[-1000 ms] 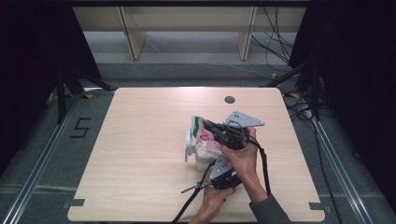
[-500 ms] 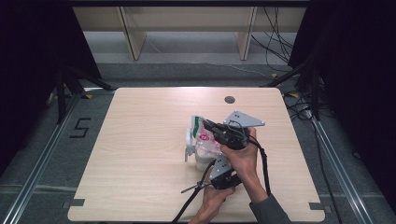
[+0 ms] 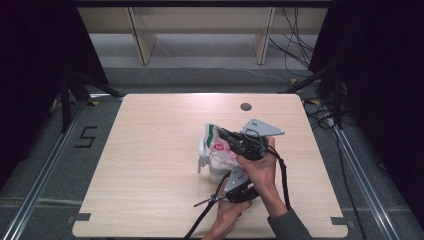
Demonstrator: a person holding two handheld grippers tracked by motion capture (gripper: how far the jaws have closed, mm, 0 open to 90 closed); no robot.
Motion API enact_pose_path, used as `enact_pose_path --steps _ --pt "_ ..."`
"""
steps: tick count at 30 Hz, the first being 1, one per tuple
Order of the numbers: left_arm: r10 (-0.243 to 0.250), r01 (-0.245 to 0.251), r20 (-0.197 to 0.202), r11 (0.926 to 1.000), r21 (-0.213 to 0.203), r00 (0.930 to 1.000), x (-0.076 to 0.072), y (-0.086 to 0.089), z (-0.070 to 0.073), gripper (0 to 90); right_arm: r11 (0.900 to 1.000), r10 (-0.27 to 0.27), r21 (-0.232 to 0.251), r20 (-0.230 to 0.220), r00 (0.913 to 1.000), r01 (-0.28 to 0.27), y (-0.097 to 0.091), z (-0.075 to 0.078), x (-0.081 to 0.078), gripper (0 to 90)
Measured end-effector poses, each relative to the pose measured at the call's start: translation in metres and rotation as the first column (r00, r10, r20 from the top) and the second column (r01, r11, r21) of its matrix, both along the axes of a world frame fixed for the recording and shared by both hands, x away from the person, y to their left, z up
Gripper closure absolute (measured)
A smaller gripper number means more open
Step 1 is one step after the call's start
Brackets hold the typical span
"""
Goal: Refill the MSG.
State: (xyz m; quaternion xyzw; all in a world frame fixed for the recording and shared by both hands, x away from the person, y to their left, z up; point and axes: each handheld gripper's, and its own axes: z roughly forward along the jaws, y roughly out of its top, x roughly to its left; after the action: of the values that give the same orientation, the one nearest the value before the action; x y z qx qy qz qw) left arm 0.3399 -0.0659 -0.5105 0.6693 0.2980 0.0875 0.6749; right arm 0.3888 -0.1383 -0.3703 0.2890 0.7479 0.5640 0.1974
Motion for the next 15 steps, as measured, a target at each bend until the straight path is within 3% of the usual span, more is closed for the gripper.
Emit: enact_pose_path --steps 2,5,6,8,15 --pt "0.008 -0.008 -0.010 0.9998 0.020 0.9999 -0.0013 0.0014 0.0005 77.8 1.0000 0.002 0.008 0.003 1.0000 -0.002 0.0002 -0.0006 0.0011 89.8" --pt "0.009 -0.009 -0.014 0.9997 0.024 0.9999 -0.0016 0.0017 0.0005 77.8 1.0000 0.003 -0.006 0.020 0.9998 -0.002 -0.0019 -0.0002 0.0017 89.8" --pt "0.009 -0.008 -0.012 0.9997 0.023 0.9999 -0.0016 0.0019 0.0002 77.8 0.9999 0.002 0.012 0.003 1.0000 -0.002 -0.0011 -0.0002 0.0010 89.8" --pt "0.011 -0.010 -0.019 0.9995 0.030 0.9998 -0.0016 0.0027 -0.0004 77.8 0.9999 0.009 0.009 0.015 0.9998 -0.009 -0.0016 -0.0001 0.0019 89.9" --pt "-0.004 0.004 -0.005 0.9998 0.018 1.0000 -0.0007 0.0028 -0.0021 77.7 1.0000 0.003 0.001 0.003 1.0000 -0.003 -0.0035 0.0013 -0.0011 89.9"
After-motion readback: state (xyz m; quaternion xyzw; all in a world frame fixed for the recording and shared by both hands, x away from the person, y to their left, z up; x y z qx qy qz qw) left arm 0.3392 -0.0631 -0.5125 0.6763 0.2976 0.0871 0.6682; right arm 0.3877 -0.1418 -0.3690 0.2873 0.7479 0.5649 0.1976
